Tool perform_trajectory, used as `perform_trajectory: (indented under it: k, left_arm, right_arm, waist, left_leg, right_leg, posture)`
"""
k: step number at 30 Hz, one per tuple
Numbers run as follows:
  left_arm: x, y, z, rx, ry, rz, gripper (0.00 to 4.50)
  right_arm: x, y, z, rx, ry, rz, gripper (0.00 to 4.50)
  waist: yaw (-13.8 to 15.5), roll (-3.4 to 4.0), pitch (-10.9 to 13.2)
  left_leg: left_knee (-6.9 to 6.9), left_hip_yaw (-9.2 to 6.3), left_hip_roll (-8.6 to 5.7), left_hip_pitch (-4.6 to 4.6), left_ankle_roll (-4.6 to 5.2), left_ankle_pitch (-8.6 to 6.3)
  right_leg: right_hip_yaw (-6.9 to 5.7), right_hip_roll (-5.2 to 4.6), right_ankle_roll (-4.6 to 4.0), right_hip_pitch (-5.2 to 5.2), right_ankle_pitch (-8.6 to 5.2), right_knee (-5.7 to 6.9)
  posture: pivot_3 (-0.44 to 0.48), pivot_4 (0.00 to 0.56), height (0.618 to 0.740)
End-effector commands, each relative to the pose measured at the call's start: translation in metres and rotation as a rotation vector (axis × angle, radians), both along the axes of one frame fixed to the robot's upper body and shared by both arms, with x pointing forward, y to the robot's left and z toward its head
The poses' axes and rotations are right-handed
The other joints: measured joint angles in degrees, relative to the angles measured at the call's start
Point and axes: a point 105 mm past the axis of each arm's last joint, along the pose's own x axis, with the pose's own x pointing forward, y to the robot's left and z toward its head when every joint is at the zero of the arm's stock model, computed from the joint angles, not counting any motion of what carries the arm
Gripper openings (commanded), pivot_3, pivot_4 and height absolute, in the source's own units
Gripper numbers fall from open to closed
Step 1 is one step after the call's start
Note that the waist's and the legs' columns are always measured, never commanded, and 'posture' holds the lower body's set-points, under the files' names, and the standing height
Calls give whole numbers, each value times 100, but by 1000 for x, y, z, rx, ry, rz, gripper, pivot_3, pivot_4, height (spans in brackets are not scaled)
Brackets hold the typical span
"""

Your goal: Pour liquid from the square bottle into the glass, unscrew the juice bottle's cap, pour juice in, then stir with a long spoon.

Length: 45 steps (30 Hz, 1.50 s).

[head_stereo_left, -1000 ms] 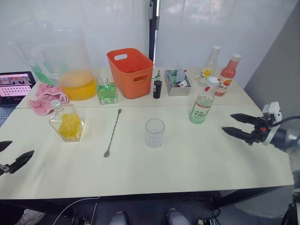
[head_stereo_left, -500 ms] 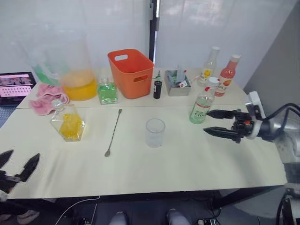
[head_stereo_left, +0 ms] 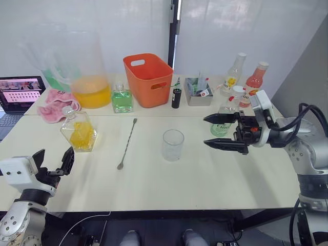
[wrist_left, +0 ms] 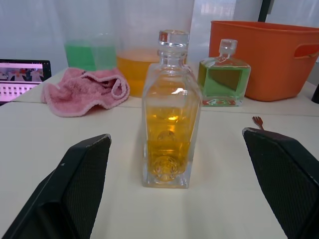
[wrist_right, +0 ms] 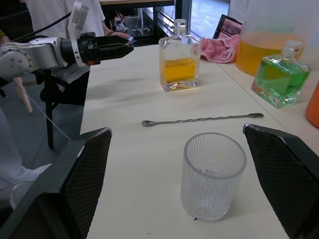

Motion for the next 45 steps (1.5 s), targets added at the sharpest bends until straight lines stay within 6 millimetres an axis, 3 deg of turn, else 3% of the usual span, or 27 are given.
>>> perform_trajectory:
  k: [1, 9, 21, 32, 37, 45]
  left_arm:
    - [14, 7, 6, 21, 6, 7, 4500]
    - [50, 9, 10, 18, 29, -35, 4500]
    - [69, 5, 11, 22, 34, -69, 4500]
    - [107, 9, 13, 64, 62, -49, 4500]
    - [113, 8, 15, 65, 57, -53, 2913]
    - [110, 10, 29, 73, 3, -54, 2814]
  right_arm:
    - [-13, 3, 18, 33, -72, 10, 4466]
    - [-19, 4, 18, 47, -82, -24, 4466]
    - [-20, 1, 18, 47, -88, -44, 4466]
    - [-19, 6, 18, 52, -96, -46, 4466]
    - [-19, 8, 18, 53, -99, -47, 4500]
    - [-18, 10, 19, 52, -102, -48, 4500]
  waist:
    - [2, 0, 0]
    - [3, 0, 0]
    - [0, 0, 0]
    - [18, -1, 0]
    - [10, -1, 0]
    - [13, -1, 1]
  left_leg:
    - [1, 0, 0, 0, 1, 0]
    - [-2, 1, 0, -1, 14, 9]
    - [-7, 1, 1, -3, 22, 14]
    - [-11, -4, 1, -9, 25, 16]
    - [-12, -3, 0, -10, 25, 16]
    - [-12, -4, 0, -10, 25, 16]
  right_leg:
    - [-1, 0, 0, 1, 0, 1]
    - [-2, -1, 1, 3, 1, -6]
    - [-4, -1, 3, 3, 3, -10]
    - [-11, 0, 34, 1, 22, -13]
    - [-10, -1, 37, 1, 23, -16]
    - [-11, -1, 39, 1, 25, -16]
  posture:
    - [0, 150, 740]
    - [0, 150, 740]
    - [0, 150, 740]
    - [0, 150, 740]
    - [0, 150, 740]
    - [0, 150, 740]
